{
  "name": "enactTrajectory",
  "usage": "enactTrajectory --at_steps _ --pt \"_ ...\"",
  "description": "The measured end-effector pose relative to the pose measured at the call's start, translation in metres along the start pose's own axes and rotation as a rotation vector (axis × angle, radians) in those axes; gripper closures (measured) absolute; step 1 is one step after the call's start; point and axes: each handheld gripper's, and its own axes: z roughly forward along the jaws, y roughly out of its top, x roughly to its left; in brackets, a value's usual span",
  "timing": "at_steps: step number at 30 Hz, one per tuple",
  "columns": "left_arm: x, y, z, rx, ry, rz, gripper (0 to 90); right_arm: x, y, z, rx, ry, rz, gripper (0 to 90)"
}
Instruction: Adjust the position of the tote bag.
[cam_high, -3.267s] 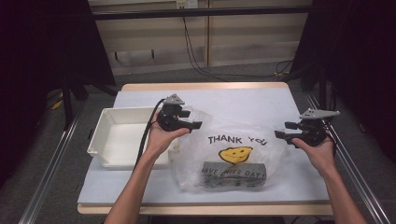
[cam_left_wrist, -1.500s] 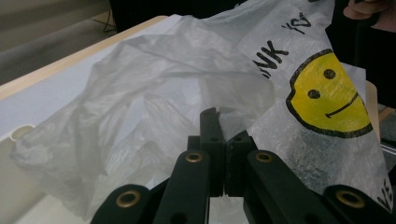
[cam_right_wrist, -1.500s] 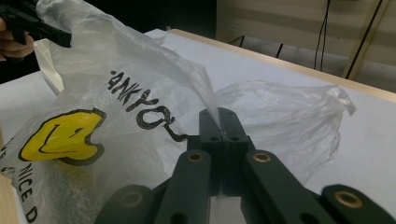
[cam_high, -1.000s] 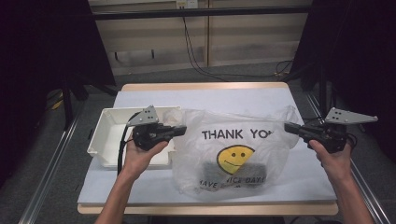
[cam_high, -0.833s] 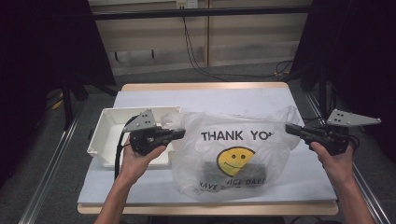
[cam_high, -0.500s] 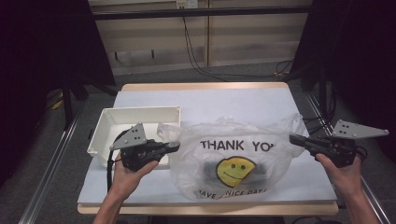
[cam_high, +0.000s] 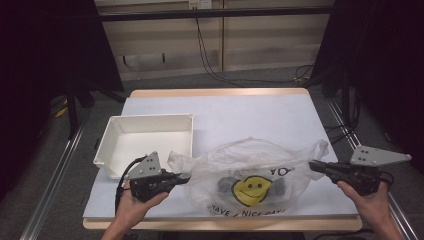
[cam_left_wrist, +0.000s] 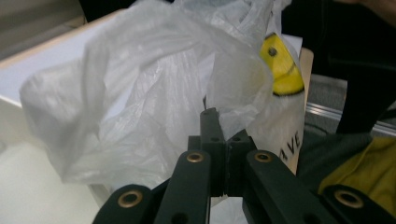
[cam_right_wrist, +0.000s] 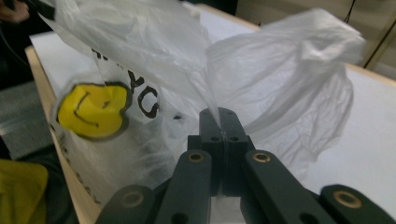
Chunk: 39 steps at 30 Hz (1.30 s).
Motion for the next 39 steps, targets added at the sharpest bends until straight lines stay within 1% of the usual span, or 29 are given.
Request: enactTrajectory --at_steps 1,2,3,4,7,8,9,10,11,12,13,15,16,17,20,21,24,25,27,28,29,30,31,32,34,35,36,38,39 --pt "0.0 0.0 0.0 0.0 0.0 0.0 90.0 0.0 0.0 0.0 0.0 0.0 0.0 90.0" --pt "0.003 -0.006 0.004 0.018 -0.001 -0.014 90.0 -0.001 -0.005 0.007 0.031 0.006 0.008 90.0" --pt "0.003 -0.006 0.004 0.018 -0.001 -0.014 90.0 -0.001 -0.005 0.007 0.031 0.006 0.008 90.0" --pt "0.006 -0.011 0.007 0.03 -0.003 -0.028 90.0 -0.001 -0.01 0.011 0.04 0.012 0.012 90.0" --pt "0.007 -0.014 0.01 0.033 -0.007 -0.037 90.0 -0.002 -0.013 0.012 0.04 0.021 0.016 90.0" --pt "0.005 -0.016 0.013 0.049 -0.011 -0.034 90.0 -0.001 -0.017 0.012 0.058 0.02 0.016 90.0" --pt "0.005 -0.016 0.013 0.049 -0.011 -0.034 90.0 -0.001 -0.019 0.013 0.067 0.025 0.025 90.0" --pt "0.001 -0.019 0.018 0.077 -0.033 -0.027 90.0 -0.001 -0.022 0.014 0.08 0.023 0.027 90.0" --pt "0.001 -0.019 0.018 0.077 -0.033 -0.027 90.0 -0.001 -0.022 0.014 0.08 0.023 0.027 90.0" --pt "-0.001 -0.021 0.022 0.104 -0.044 -0.016 90.0 -0.002 -0.026 0.014 0.088 0.022 0.031 90.0" --pt "-0.004 -0.028 0.028 0.137 -0.059 -0.013 90.0 -0.002 -0.034 0.016 0.104 0.033 0.047 90.0" --pt "-0.005 -0.031 0.031 0.149 -0.063 -0.019 90.0 -0.002 -0.037 0.016 0.114 0.037 0.051 90.0" --pt "-0.006 -0.038 0.035 0.17 -0.068 -0.029 90.0 -0.001 -0.041 0.019 0.133 0.042 0.054 90.0" --pt "-0.006 -0.04 0.037 0.176 -0.066 -0.036 90.0 0.0 -0.042 0.02 0.14 0.044 0.053 90.0" --pt "-0.005 -0.044 0.039 0.191 -0.07 -0.03 90.0 -0.001 -0.046 0.027 0.16 0.055 0.061 90.0" --pt "-0.004 -0.045 0.039 0.194 -0.064 -0.03 90.0 -0.001 -0.046 0.027 0.16 0.055 0.061 90.0" --pt "-0.003 -0.049 0.042 0.194 -0.075 -0.046 90.0 -0.003 -0.054 0.036 0.192 0.072 0.072 90.0" --pt "-0.003 -0.049 0.042 0.194 -0.075 -0.046 90.0 -0.003 -0.056 0.037 0.199 0.073 0.074 90.0" --pt "-0.003 -0.053 0.044 0.212 -0.069 -0.044 90.0 -0.003 -0.058 0.039 0.202 0.074 0.074 90.0" --pt "-0.003 -0.055 0.047 0.229 -0.071 -0.039 90.0 -0.003 -0.064 0.044 0.229 0.083 0.079 90.0" --pt "-0.003 -0.055 0.047 0.229 -0.071 -0.039 90.0 -0.003 -0.064 0.044 0.229 0.083 0.079 90.0" --pt "-0.003 -0.056 0.052 0.241 -0.077 -0.025 90.0 -0.003 -0.068 0.048 0.241 0.093 0.086 90.0" --pt "-0.003 -0.056 0.052 0.241 -0.077 -0.025 90.0 -0.003 -0.068 0.048 0.241 0.093 0.086 90.0" --pt "-0.004 -0.056 0.055 0.263 -0.071 -0.011 90.0 -0.003 -0.069 0.051 0.253 0.09 0.079 90.0" --pt "-0.004 -0.058 0.057 0.254 -0.069 -0.015 90.0 -0.003 -0.071 0.054 0.262 0.091 0.077 90.0" --pt "-0.003 -0.058 0.059 0.264 -0.066 -0.016 90.0 -0.003 -0.071 0.054 0.262 0.091 0.077 90.0" --pt "-0.003 -0.06 0.062 0.297 -0.075 -0.003 90.0 -0.002 -0.074 0.057 0.278 0.099 0.079 90.0" --pt "-0.004 -0.062 0.063 0.296 -0.075 -0.003 90.0 -0.001 -0.074 0.058 0.284 0.1 0.078 90.0" --pt "-0.004 -0.063 0.065 0.285 -0.082 -0.001 90.0 0.001 -0.075 0.059 0.293 0.092 0.066 90.0"
